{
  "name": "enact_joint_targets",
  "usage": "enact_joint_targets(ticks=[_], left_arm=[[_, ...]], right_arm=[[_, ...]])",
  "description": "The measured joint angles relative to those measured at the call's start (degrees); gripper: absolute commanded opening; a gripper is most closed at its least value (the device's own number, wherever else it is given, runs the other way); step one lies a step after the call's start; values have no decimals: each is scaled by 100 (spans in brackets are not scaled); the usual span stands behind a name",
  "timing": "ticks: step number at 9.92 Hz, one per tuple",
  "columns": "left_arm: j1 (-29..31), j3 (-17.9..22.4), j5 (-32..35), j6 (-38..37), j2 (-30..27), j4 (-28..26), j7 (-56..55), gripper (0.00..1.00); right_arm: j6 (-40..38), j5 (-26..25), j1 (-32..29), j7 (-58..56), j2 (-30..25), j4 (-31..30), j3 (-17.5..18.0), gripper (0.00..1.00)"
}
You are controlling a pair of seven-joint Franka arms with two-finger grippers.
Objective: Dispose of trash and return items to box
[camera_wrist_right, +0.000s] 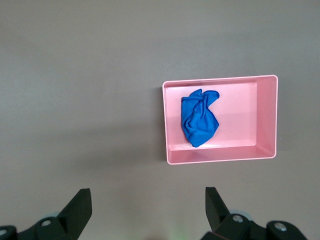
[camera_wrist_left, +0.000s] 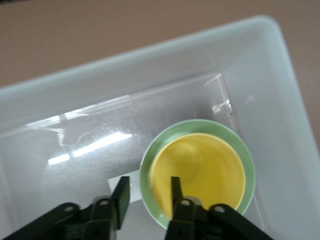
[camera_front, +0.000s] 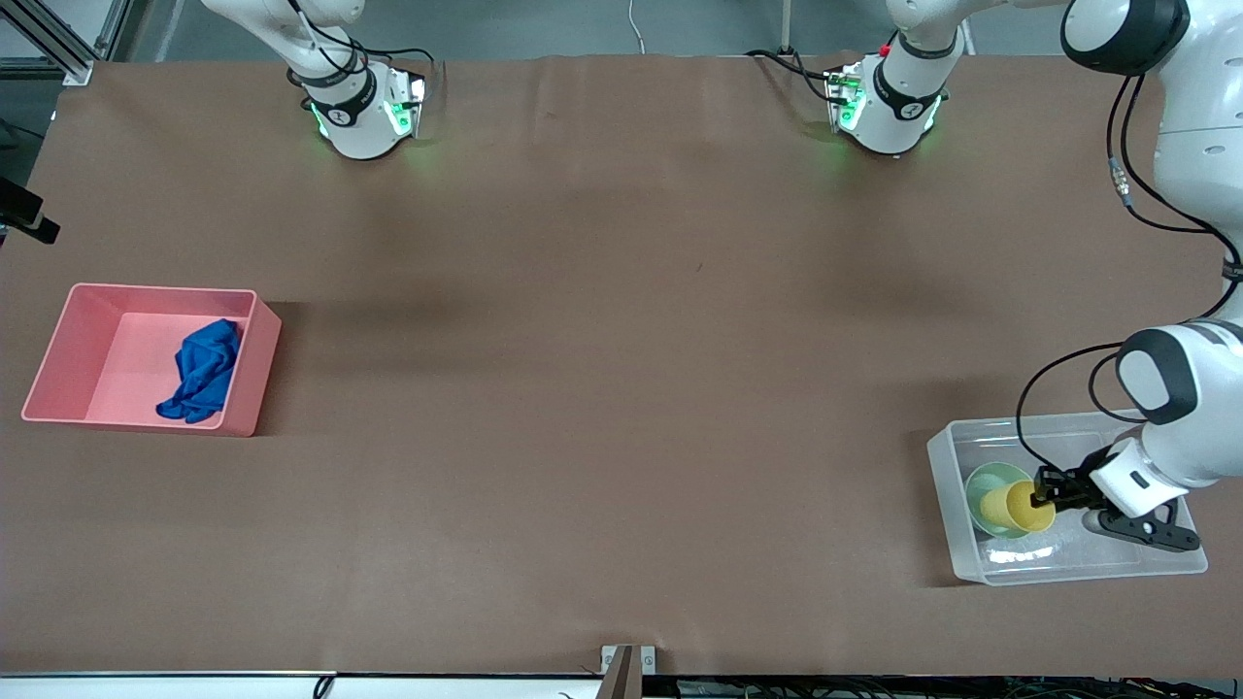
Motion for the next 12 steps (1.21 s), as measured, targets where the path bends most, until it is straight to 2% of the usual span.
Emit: enact_joint_targets(ticks=[3, 5, 8, 10, 12], left_arm=[[-165, -43, 3, -1067, -1151, 42, -15, 100], [-685, 134, 4, -1937, -2125, -150, -346, 100], [-1891, 1106, -3, -2707, -3542, -829, -740, 100], [-2528, 1697, -246, -3254, -4200, -1055, -894, 100], [-2693, 1871, -336, -3980, -4585, -941, -1080, 100]], right_arm=[[0, 0, 0, 0, 1, -1, -1, 100], [0, 0, 0, -1, 1, -1, -1, 100], [-1, 0, 0, -1, 3, -3, 2, 100], [-1, 0, -1, -2, 3, -3, 1, 100], [-1, 0, -2, -2, 3, -3, -2, 100]])
